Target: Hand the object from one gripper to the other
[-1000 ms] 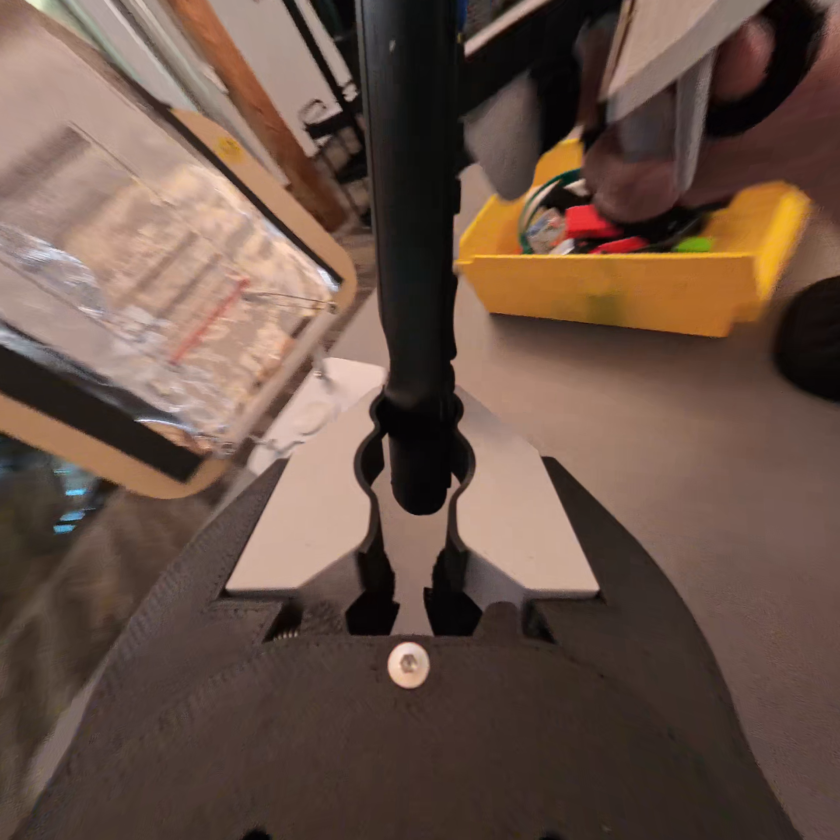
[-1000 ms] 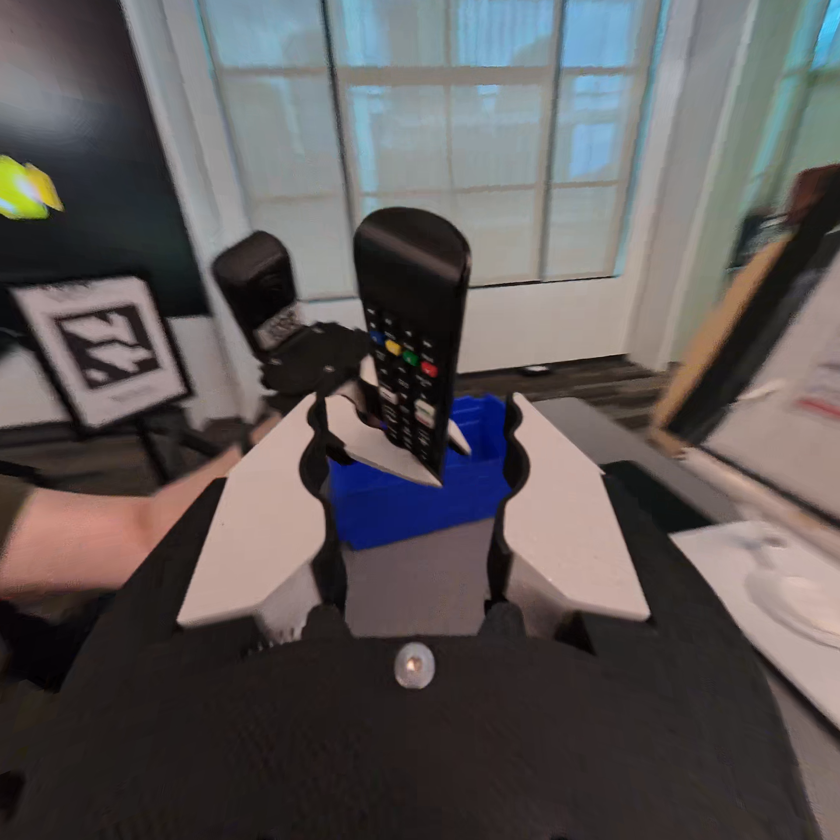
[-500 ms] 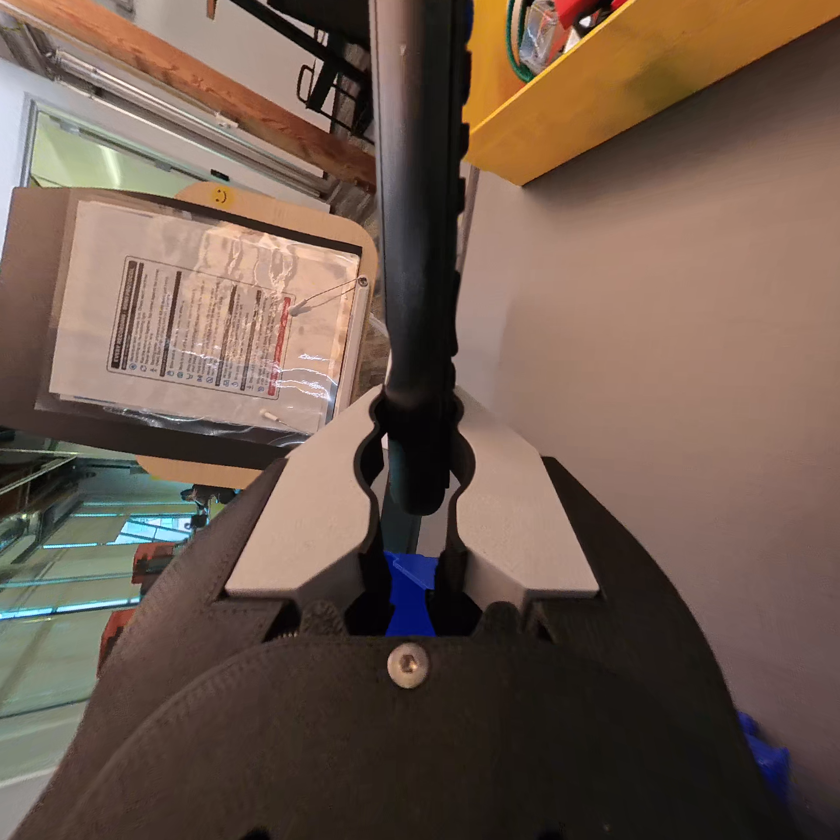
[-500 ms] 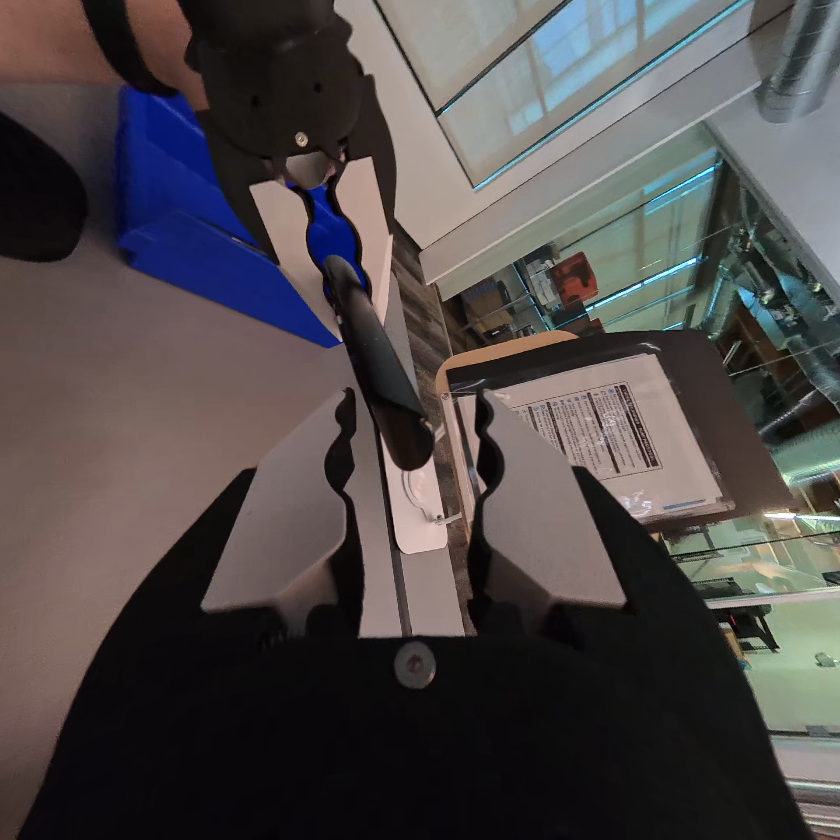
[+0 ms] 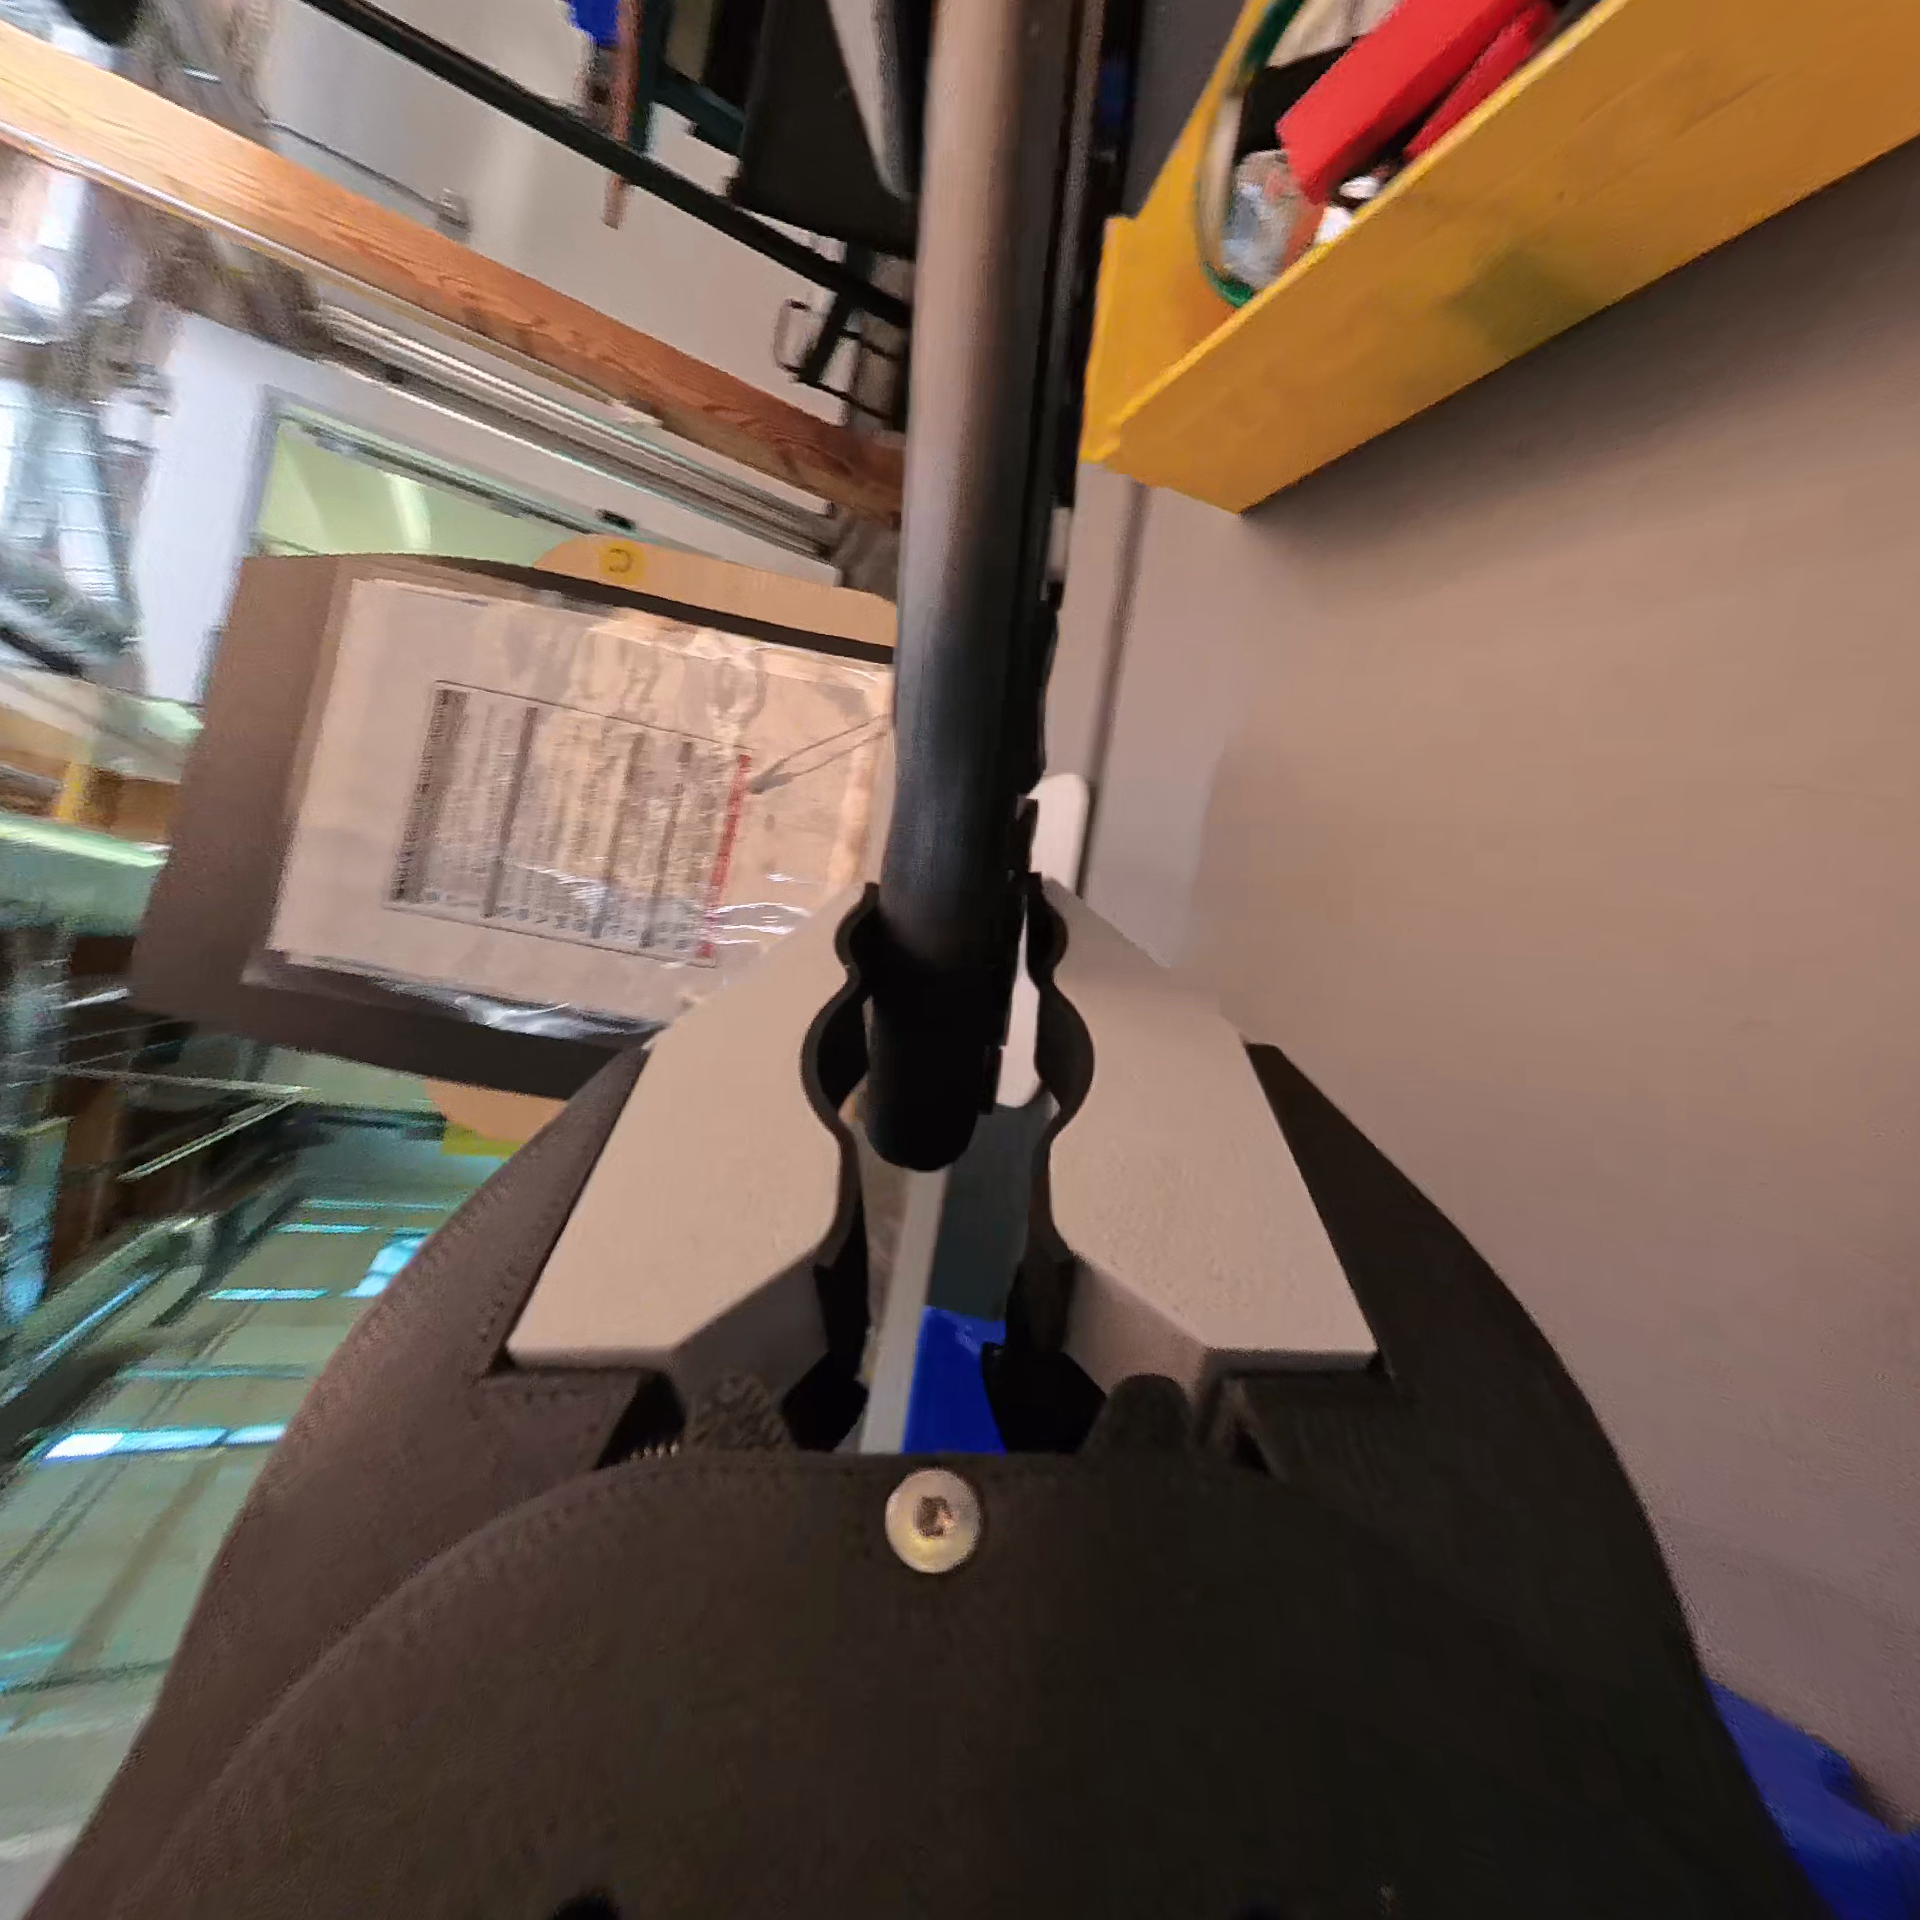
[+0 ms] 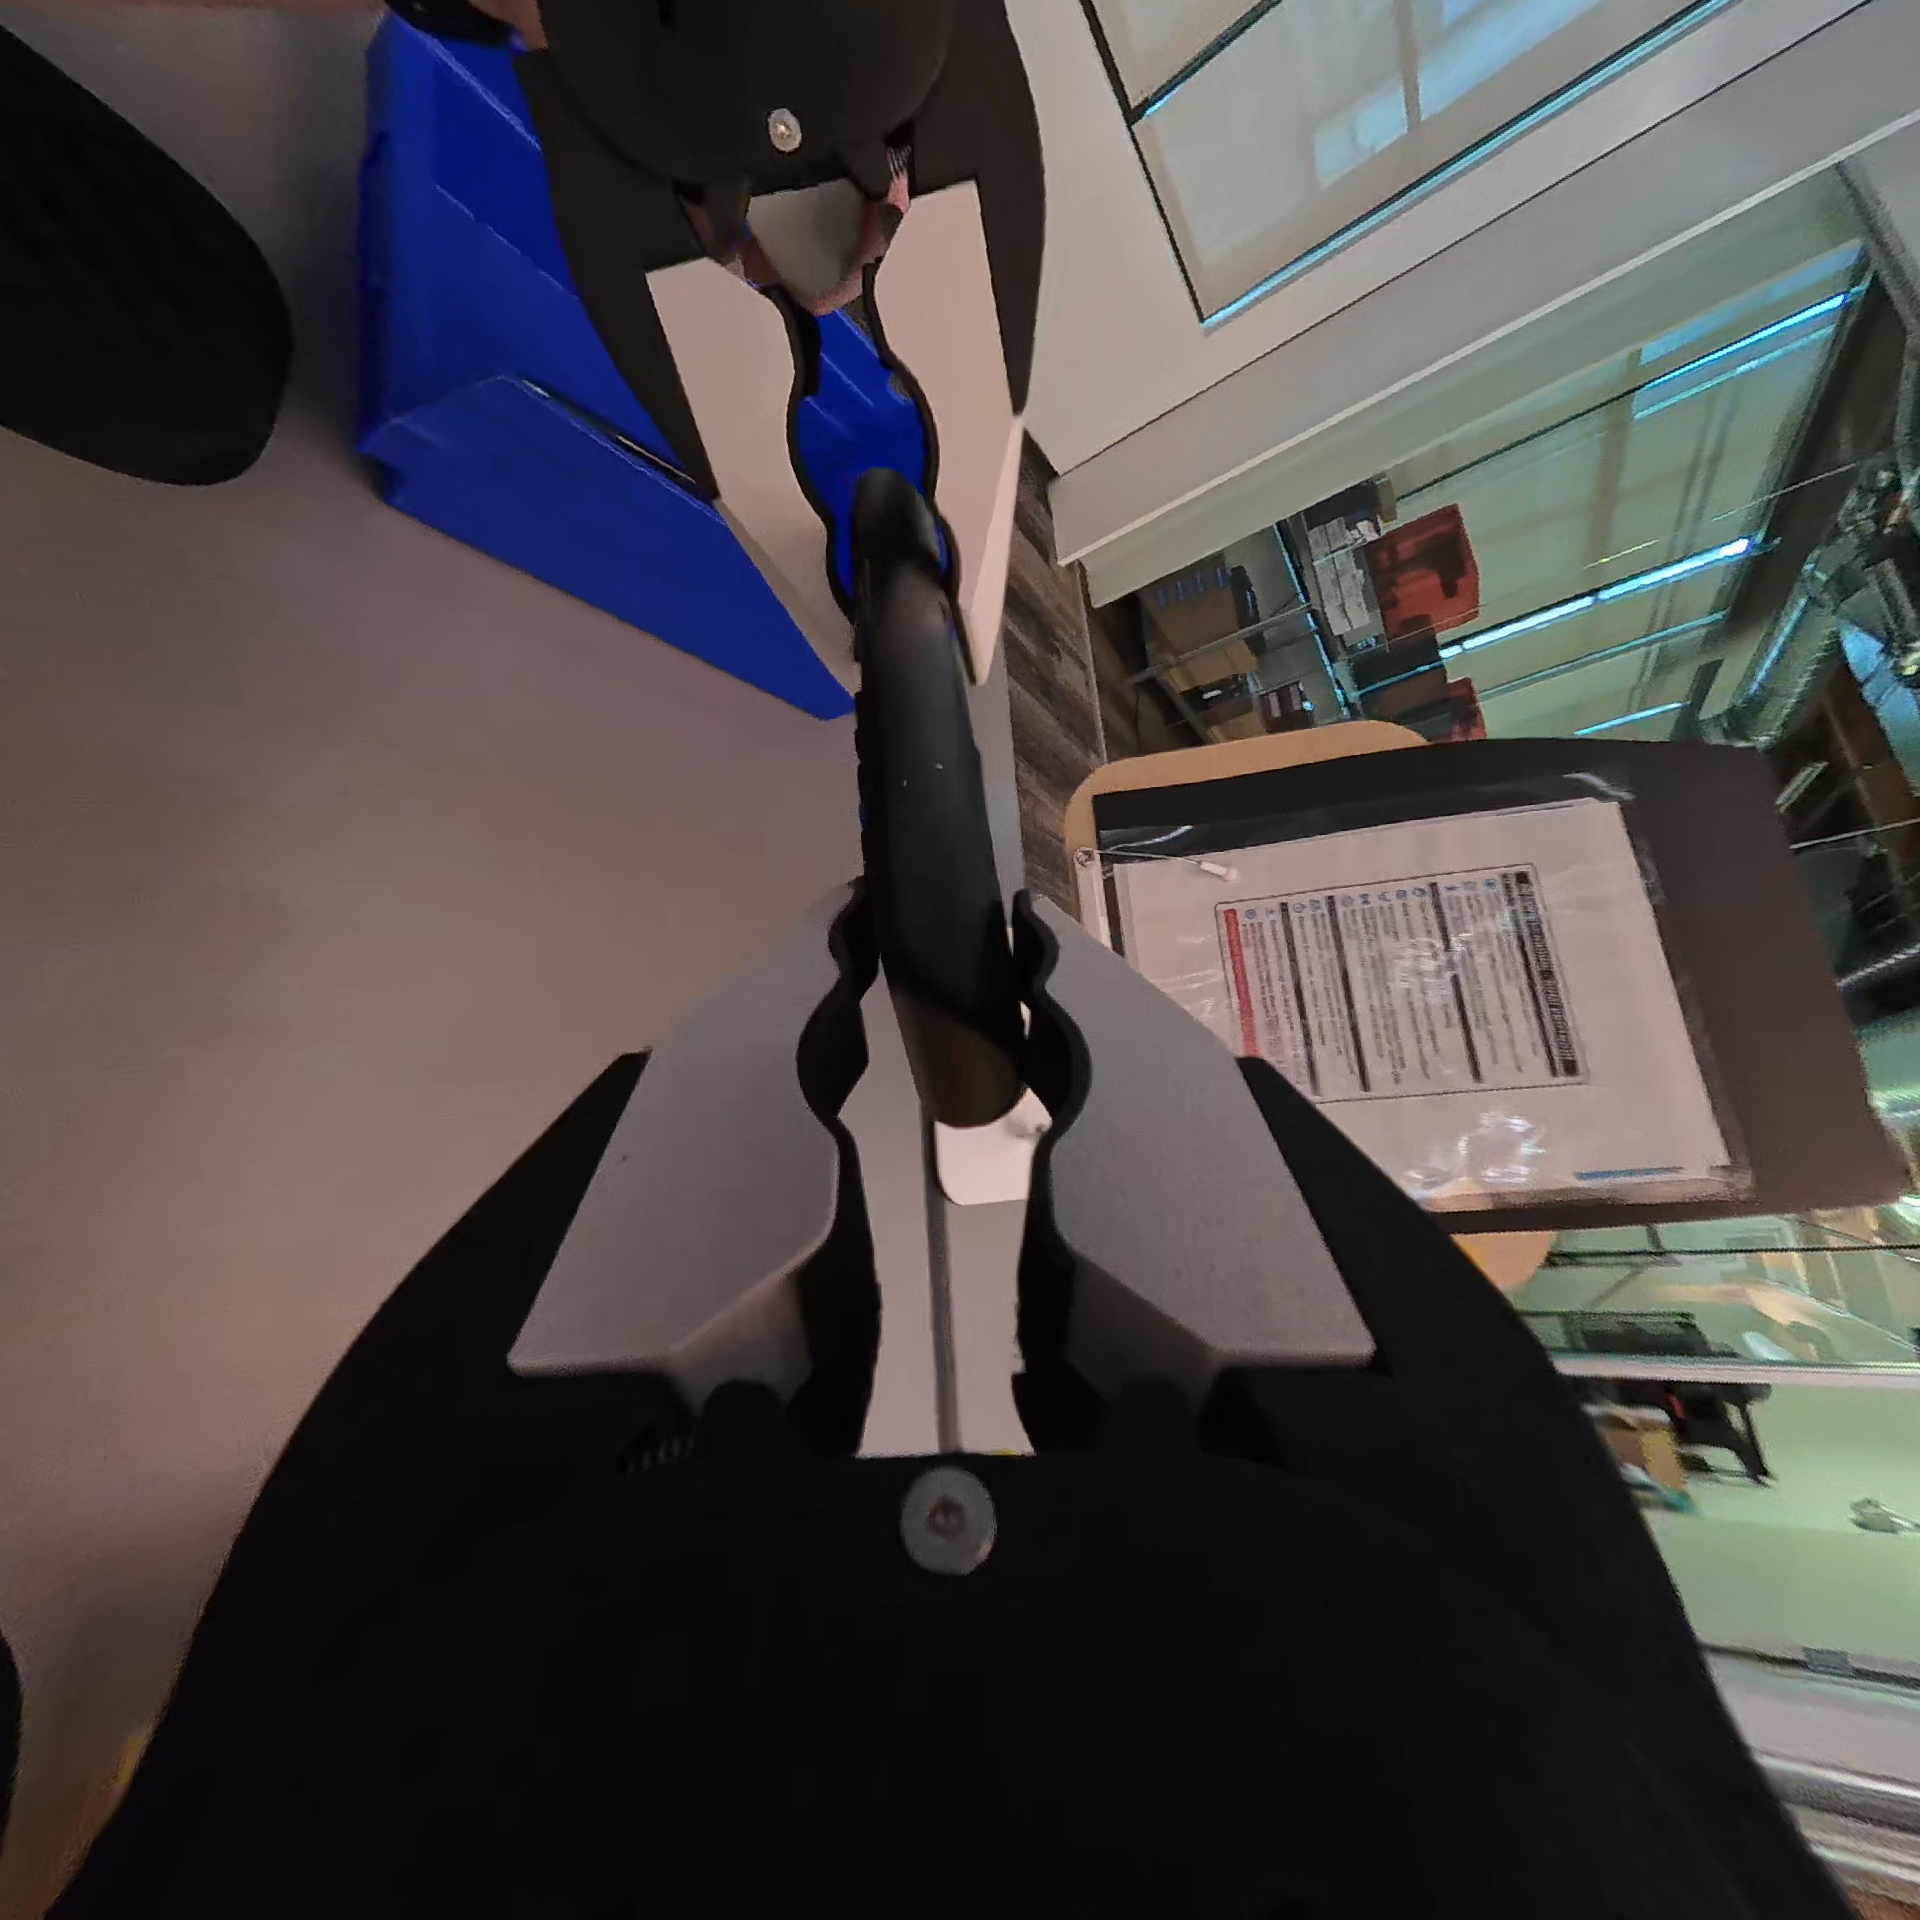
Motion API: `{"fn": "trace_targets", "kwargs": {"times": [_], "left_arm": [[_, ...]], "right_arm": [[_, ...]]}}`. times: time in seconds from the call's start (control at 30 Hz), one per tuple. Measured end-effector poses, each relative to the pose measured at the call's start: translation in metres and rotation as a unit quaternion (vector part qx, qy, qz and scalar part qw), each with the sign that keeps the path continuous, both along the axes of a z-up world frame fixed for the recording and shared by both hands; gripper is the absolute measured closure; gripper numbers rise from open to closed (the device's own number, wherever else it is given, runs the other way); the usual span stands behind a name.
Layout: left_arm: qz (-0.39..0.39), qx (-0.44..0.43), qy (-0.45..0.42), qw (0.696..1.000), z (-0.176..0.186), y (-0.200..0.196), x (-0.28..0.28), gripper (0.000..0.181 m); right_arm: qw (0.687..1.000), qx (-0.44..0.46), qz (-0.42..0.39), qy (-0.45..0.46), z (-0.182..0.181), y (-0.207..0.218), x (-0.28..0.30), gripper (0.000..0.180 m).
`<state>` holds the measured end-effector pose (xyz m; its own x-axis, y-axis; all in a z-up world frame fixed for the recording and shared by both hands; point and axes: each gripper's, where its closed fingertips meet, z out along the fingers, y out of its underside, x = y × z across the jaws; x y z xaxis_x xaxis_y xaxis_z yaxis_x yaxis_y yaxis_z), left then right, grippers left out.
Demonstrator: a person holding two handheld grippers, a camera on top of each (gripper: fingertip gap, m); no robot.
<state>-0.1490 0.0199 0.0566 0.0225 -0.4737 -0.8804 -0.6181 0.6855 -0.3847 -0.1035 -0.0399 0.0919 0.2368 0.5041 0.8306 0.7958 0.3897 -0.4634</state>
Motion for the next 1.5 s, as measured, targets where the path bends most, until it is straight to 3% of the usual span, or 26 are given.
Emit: {"fn": "trace_targets", "kwargs": {"times": [0.07,0.2,0.3,0.43,0.6,0.8,0.83,0.97,1.07,1.13,1.37,1.5], "left_arm": [[0.015,0.012,-0.043,0.999,0.013,0.006,-0.004,0.148],[0.024,-0.096,-0.161,0.982,0.047,0.014,-0.024,0.109],[-0.015,-0.181,-0.295,0.938,0.086,0.014,-0.046,0.108],[-0.139,-0.364,-0.385,0.837,0.111,-0.004,-0.054,0.112],[-0.265,-0.617,-0.357,0.649,0.101,-0.025,-0.024,0.107],[-0.304,-0.729,-0.357,0.498,0.087,-0.021,0.008,0.099],[-0.308,-0.735,-0.36,0.485,0.087,-0.021,0.01,0.099],[-0.331,-0.731,-0.355,0.479,0.094,-0.034,0.014,0.101],[-0.342,-0.75,-0.367,0.431,0.107,-0.039,0.01,0.122],[-0.321,-0.762,-0.37,0.423,0.105,-0.038,0.011,0.139],[-0.265,-0.764,-0.38,0.45,0.099,-0.029,0.009,0.144],[-0.263,-0.749,-0.394,0.464,0.101,-0.023,0.003,0.148]], "right_arm": [[0.999,0.035,-0.013,-0.012,0.008,0.002,-0.001,0.156],[0.987,0.136,-0.085,-0.034,0.035,0.012,0.011,0.157],[0.972,0.21,-0.102,0.004,0.066,0.008,0.015,0.157],[0.958,0.264,-0.094,0.054,0.095,-0.01,0.015,0.158],[0.966,0.234,-0.111,0.017,0.083,-0.007,0.01,0.158],[0.965,0.241,-0.093,-0.038,0.067,0.001,-0.011,0.158],[0.965,0.244,-0.085,-0.043,0.066,0.0,-0.017,0.158],[0.959,0.271,-0.058,-0.051,0.065,-0.002,-0.038,0.158],[0.952,0.295,-0.054,-0.063,0.063,0.0,-0.049,0.158],[0.944,0.317,-0.053,-0.074,0.063,0.001,-0.055,0.158],[0.92,0.37,-0.039,-0.125,0.051,0.012,-0.065,0.158],[0.919,0.378,-0.032,-0.106,0.05,0.016,-0.067,0.157]]}}
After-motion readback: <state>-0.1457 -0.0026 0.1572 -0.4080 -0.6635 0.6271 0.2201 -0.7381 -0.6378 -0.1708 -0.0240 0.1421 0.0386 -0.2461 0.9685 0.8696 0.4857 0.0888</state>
